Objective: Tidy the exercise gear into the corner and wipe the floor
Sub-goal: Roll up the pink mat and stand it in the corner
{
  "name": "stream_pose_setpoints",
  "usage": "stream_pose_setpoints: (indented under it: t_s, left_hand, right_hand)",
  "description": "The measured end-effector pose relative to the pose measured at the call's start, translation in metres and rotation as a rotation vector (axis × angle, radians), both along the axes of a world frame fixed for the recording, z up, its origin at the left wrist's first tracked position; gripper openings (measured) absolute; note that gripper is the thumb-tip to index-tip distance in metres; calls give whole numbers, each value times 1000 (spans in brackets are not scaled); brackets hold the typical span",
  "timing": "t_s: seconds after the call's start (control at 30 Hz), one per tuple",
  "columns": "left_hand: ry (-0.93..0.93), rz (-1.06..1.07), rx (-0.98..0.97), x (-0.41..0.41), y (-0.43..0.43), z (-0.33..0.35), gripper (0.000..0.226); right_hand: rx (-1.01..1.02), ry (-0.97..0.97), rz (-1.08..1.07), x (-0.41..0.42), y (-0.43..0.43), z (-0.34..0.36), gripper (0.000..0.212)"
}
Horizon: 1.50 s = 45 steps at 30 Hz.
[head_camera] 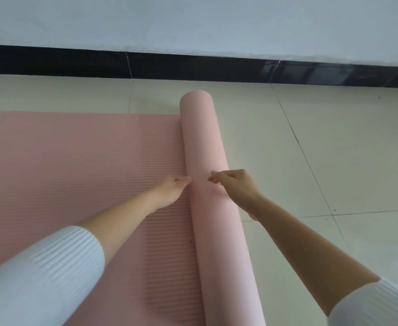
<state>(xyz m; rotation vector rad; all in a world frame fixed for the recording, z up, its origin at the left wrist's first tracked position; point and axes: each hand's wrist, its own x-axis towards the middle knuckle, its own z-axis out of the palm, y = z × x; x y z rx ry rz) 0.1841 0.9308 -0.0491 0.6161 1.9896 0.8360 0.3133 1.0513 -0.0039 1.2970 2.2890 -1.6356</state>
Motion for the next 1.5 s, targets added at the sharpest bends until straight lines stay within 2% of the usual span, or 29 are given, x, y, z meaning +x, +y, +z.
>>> stream_pose_setpoints:
  t_s: [0.1, 0.23, 0.27, 0.37, 0.47, 0.57, 0.7, 0.83, 0.93, 0.97, 1.03, 1.1, 1.17, 1.3, 1.37, 1.43, 1.5]
  left_hand:
    - [-69, 59, -4, -5, -19, 5, 38]
    - [-159, 102, 79, -9, -43, 5, 16]
    - [-177, 114, 95, -12, -50, 3, 13]
    - [-236, 173, 110, -19, -70, -1, 21]
    - [-280, 220, 123, -28, -88, -11, 47]
    - [-377, 318, 173, -38, -102, -17, 50]
    - [-448, 373, 240, -44, -111, -15, 33]
    - [-413, 408, 283, -50, -120, -19, 38]
    - [-334, 558, 313, -58, -133, -23, 48]
    - [-270, 631, 320, -61, -138, -23, 48]
    - [-108, 769, 307, -65, -151, -22, 42]
    - [-110, 859, 315, -69, -163, -18, 31]
    - [-185, 810, 277, -74, -174, -15, 19]
    - [-262, 654, 155, -82, -197, -18, 38]
    - [-280, 564, 152, -82, -203, -19, 39]
    - [-253, 561, 153, -81, -205, -21, 63]
    - [-178, 664, 176, -84, -204, -22, 83]
  right_hand:
    - [-139, 130, -194, -15, -10, -1, 28]
    - [-504, 160, -451, -34, -22, -4, 27]
    - [-534, 138, -468, -40, -27, -6, 25]
    - [-292, -14, -326, -60, -40, -12, 28]
    - [-52, -76, -158, -72, -48, -11, 43]
    - [-119, -75, -57, -80, -61, -2, 32]
    - [-172, 7, -39, -90, -81, -4, 27]
    - [-200, 73, -70, -93, -88, -10, 29]
    - [-377, 126, -133, -100, -93, -9, 35]
    - [-475, 156, -169, -105, -98, -9, 34]
    - [-662, 210, -231, -116, -110, -7, 18]
    - [-731, 226, -214, -128, -122, -8, 10]
    - [-630, 170, -89, -136, -127, -9, 19]
    - [-302, 54, 189, -138, -123, -13, 27]
    - [-224, 94, 186, -135, -125, -22, 39]
    - [-138, 159, 86, -133, -130, -34, 45]
    - [-138, 193, -7, -132, -133, -41, 52]
